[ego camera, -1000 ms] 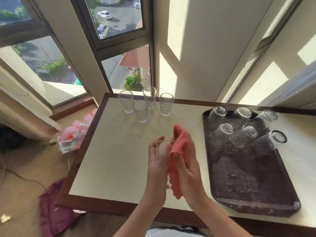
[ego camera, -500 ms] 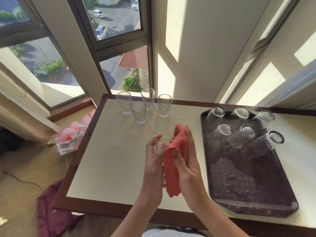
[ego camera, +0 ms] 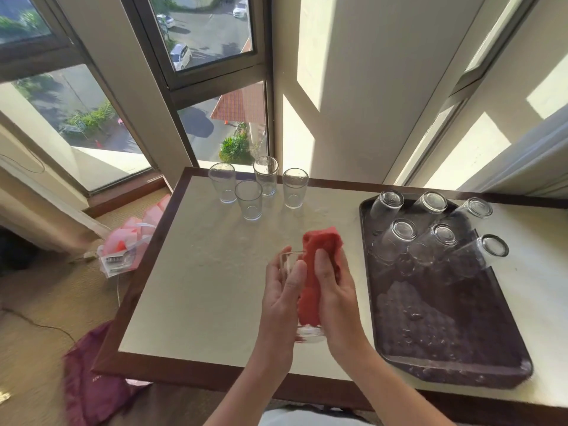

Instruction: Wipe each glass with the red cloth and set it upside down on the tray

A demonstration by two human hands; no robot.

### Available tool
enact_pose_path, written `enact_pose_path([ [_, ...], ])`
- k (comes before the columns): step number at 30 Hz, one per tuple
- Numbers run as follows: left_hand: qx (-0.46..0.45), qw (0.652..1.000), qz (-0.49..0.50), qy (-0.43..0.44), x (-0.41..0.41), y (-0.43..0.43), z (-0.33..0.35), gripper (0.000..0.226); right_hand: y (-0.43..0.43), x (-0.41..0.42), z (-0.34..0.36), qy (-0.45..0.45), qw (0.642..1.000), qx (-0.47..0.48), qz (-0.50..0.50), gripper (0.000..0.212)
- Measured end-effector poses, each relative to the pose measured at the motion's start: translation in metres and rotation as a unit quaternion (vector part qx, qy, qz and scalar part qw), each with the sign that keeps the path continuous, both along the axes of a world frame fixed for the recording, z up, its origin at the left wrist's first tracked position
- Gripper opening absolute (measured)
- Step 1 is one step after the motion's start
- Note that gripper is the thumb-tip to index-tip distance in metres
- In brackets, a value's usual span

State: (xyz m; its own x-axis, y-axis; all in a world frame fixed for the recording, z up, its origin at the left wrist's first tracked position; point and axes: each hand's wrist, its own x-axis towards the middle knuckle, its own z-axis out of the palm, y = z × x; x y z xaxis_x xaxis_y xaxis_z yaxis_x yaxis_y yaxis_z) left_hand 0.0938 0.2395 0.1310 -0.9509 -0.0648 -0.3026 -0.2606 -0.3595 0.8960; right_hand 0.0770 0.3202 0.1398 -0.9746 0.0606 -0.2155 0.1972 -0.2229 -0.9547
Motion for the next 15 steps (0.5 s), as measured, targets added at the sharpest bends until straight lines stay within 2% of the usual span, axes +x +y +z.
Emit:
enact_pose_path([
  [3,-0.025,1.0,0.002,0.019,0.002,0.002,0.0,0.062,0.004,-0.006,0.004,-0.06,0.996,-0.067,0.009,0.043],
  [5,-0.012,1.0,0.017,0.017,0.0,0.0,0.0,0.063,-0.002,0.001,0.001,-0.041,0.998,-0.056,-0.004,0.037],
  [9,-0.009,1.0,0.017,0.014,-0.002,-0.009,0.0,0.066,-0.016,0.025,-0.01,0.036,0.999,0.019,0.017,0.059],
  [11,-0.021,0.999,0.023,0.018,-0.001,-0.009,0.0,0.06,-0.012,0.02,-0.01,0.033,0.999,0.012,0.019,0.053],
  [15,-0.027,0.999,0.034,0.011,0.001,-0.005,-0.001,0.049,-0.002,0.001,-0.004,-0.038,0.997,-0.072,0.01,0.041],
])
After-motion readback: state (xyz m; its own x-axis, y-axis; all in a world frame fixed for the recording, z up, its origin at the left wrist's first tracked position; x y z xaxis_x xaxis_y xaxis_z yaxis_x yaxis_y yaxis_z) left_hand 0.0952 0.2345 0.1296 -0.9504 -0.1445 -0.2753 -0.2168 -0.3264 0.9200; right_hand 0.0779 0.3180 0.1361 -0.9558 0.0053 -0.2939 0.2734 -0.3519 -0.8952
